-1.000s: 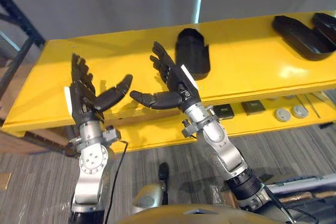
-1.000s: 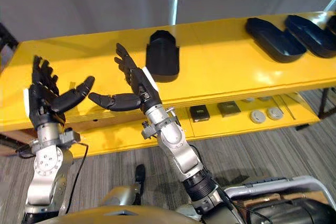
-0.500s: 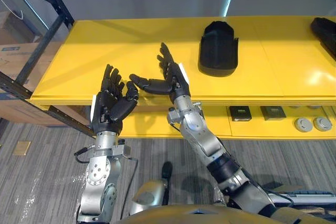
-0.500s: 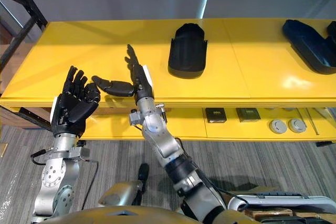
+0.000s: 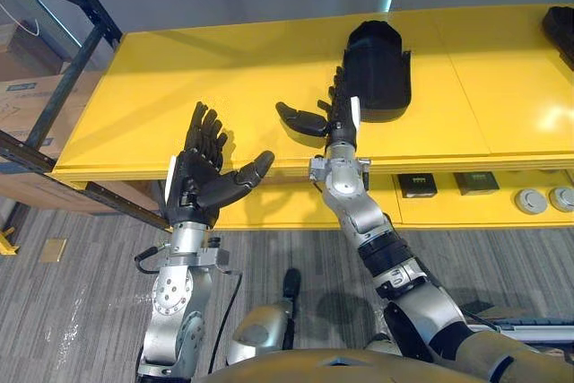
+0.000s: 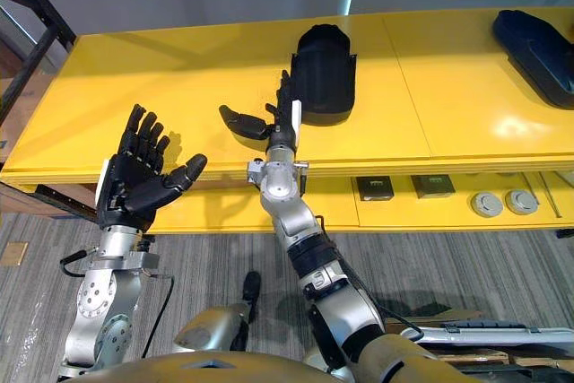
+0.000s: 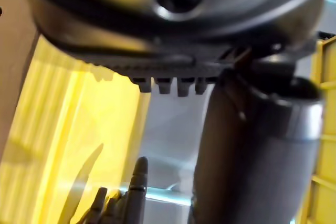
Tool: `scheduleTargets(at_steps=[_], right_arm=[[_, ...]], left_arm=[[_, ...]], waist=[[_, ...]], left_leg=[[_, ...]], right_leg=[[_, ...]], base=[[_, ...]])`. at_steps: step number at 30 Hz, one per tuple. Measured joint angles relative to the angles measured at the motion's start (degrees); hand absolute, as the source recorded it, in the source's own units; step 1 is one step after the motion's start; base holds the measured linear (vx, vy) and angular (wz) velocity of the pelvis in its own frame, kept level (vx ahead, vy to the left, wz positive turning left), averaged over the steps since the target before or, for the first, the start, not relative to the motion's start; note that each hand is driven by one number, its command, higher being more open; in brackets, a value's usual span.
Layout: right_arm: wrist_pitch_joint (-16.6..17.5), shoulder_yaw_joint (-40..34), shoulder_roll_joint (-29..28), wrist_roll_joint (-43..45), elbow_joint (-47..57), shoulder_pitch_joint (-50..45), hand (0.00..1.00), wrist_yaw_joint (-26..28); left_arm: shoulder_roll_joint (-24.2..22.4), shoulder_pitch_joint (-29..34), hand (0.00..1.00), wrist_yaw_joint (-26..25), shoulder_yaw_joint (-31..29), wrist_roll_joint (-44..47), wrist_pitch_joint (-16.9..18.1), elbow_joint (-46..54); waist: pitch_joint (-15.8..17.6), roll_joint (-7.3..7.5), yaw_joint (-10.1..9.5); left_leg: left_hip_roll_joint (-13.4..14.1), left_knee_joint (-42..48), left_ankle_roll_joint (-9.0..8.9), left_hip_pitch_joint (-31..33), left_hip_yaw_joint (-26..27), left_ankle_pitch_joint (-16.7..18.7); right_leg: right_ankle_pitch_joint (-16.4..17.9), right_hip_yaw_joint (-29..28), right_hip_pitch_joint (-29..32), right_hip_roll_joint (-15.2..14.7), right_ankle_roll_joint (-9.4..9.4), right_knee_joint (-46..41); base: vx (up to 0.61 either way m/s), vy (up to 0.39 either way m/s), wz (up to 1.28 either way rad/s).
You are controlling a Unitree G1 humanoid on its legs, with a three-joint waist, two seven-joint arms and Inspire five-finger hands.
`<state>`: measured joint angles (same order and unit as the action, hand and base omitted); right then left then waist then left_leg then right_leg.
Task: Walk over and take three plastic housings, then place them on the shelf
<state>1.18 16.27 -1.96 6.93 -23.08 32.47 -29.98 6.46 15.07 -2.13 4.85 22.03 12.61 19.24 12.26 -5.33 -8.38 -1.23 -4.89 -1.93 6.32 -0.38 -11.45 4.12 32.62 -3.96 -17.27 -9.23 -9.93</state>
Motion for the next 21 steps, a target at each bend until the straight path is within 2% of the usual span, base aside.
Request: scheduleTargets(at_steps=[10,21], right_arm=[[-0.48,0.06,0.11,-2.08,0.0,1.09,1.0,-0.42],[-0.2,0.05,0.17,-2.12,0.15,1.1,1.0,0.81]], left_arm=[[0.08,-2.15,1.0,0.34,2.25,0.38,0.04,-1.34],[0.22,-2.31,1.0,0.16,2.95,0.38,0.03,-1.34]], waist=[[1.97,0.91,0.75],[2.23,1.24,1.07]], left_leg=[[-0.02,-0.18,-0.16,-0.58,0.66,0.16],[0.04,-0.17,-0.12,-0.54,1.48,0.19]], right_leg=[[1.07,-1.45,0.97,-0.73,0.14,-1.95],[1.05,-1.9,1.37,-0.75,0.14,-1.94]], base=[[-0.02,-0.05,-0.05],[-0.01,-0.048,-0.02]])
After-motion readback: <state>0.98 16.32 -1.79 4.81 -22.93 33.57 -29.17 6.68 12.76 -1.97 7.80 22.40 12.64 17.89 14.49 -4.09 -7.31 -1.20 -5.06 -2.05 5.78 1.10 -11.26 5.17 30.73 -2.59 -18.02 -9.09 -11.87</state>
